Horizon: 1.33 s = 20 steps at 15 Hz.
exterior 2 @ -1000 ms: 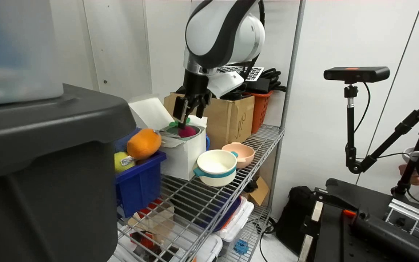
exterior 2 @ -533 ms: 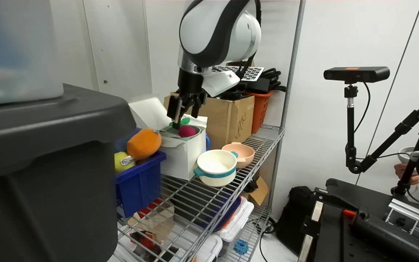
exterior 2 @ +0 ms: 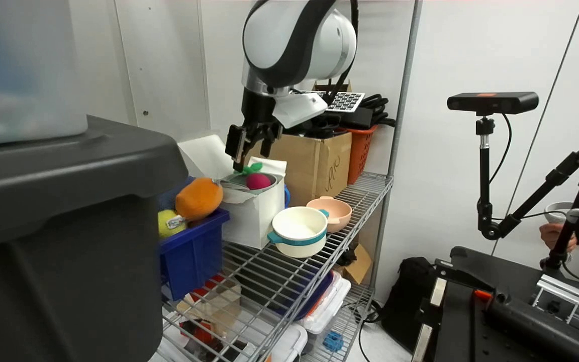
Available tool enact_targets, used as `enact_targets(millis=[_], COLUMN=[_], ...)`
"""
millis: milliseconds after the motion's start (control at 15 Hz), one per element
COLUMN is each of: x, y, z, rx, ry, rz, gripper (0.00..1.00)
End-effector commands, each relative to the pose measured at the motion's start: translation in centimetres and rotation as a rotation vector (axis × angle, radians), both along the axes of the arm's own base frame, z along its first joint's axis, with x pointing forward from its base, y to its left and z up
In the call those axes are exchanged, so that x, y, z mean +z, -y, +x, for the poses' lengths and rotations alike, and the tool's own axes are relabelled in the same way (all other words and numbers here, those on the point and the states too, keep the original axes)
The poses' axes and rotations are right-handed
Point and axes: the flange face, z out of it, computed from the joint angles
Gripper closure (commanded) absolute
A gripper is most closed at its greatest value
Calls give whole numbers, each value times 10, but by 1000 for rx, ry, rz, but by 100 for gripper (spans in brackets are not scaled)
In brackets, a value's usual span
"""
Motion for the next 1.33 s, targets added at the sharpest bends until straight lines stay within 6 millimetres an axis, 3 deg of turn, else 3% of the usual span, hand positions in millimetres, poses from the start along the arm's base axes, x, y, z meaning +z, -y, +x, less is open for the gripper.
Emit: enact_targets(millis=[0,1267], x=[0,-30], y=[3,21], z=[11,32], rx=[-24,-85], ry=[16,20], rz=[-6,-11], gripper=[0,0])
